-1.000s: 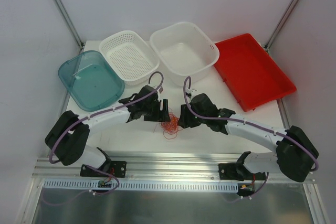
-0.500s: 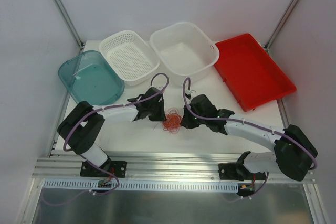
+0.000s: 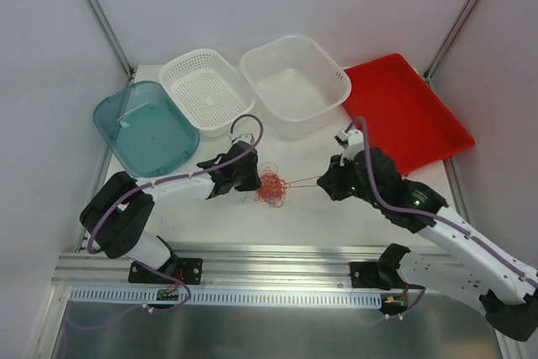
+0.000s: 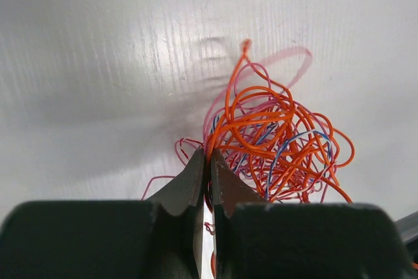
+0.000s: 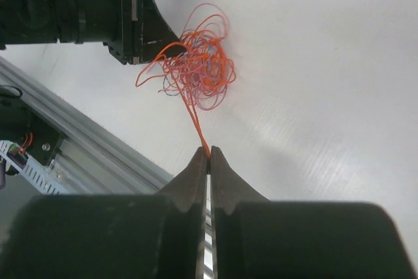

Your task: Untangle the cables

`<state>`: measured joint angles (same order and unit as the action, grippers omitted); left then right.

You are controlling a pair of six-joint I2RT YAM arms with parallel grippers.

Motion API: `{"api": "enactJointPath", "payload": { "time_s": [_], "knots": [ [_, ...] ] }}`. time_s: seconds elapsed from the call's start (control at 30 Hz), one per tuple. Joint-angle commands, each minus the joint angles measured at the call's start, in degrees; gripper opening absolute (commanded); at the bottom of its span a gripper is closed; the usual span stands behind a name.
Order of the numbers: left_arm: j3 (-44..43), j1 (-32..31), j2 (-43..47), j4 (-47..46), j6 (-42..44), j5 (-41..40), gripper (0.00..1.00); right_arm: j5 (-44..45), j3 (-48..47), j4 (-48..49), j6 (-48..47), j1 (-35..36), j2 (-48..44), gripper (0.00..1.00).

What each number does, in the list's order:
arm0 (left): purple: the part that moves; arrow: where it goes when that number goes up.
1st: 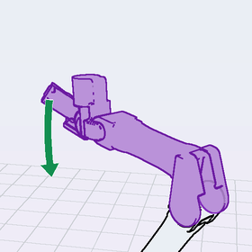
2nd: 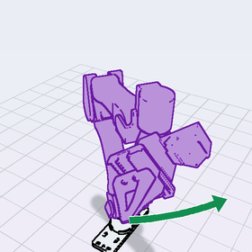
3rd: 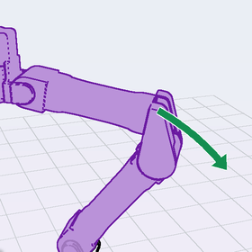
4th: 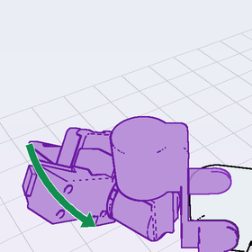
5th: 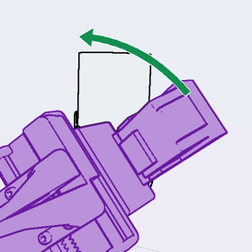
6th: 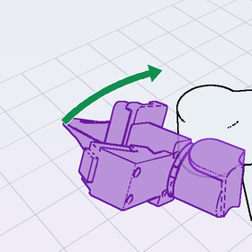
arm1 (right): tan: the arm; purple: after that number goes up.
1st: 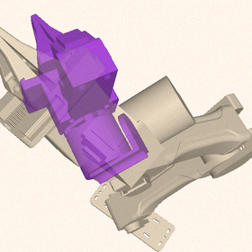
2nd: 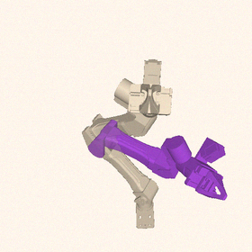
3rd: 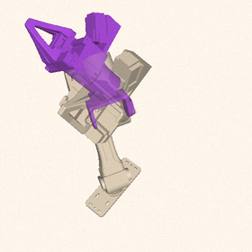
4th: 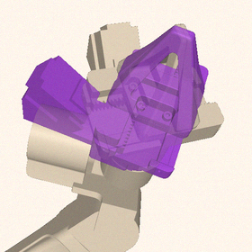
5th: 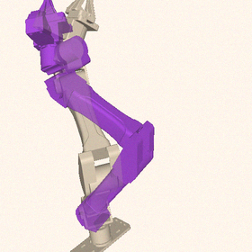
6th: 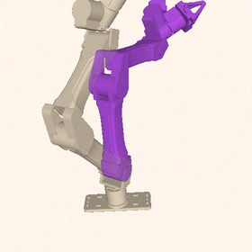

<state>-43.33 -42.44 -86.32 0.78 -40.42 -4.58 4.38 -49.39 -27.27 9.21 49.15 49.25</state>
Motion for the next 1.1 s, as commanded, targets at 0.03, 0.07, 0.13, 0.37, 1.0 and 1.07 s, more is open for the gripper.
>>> {"api": "enactJointPath", "payload": {
  "time_s": [0.03, 0.07, 0.13, 0.37, 1.0, 1.07],
  "knots": [
    [1.1, 1.2, 2.2, 7.9, 0.5, -9.5, 0.0, 12.4, -9.7, -11.8, -4.6, -0.5, -9.1, 0.01],
    [1.2, 1.5, 2.8, 8.4, 0.4, -9.9, 0.0, 14.1, -13.0, -14.2, -5.4, -0.6, -10.7, 0.01],
    [1.4, 2.2, 3.5, 9.4, 0.3, -11.0, 0.0, 15.6, -16.3, -17.4, -6.3, -0.8, -12.2, 0.01],
    [3.0, 9.2, 7.4, 12.8, 0.8, -12.4, 0.0, 21.2, -29.9, -23.6, -8.9, -0.9, -14.1, 0.01],
    [6.0, 16.7, 15.0, 12.9, 4.9, -1.1, 0.11, 16.4, -19.6, -22.3, -6.5, -0.8, -11.8, 0.2],
    [6.0, 14.9, 16.3, 12.8, 5.3, 0.7, 0.13, 11.6, -16.0, -19.2, -5.4, -0.9, -10.0, 0.29]
  ]
}}
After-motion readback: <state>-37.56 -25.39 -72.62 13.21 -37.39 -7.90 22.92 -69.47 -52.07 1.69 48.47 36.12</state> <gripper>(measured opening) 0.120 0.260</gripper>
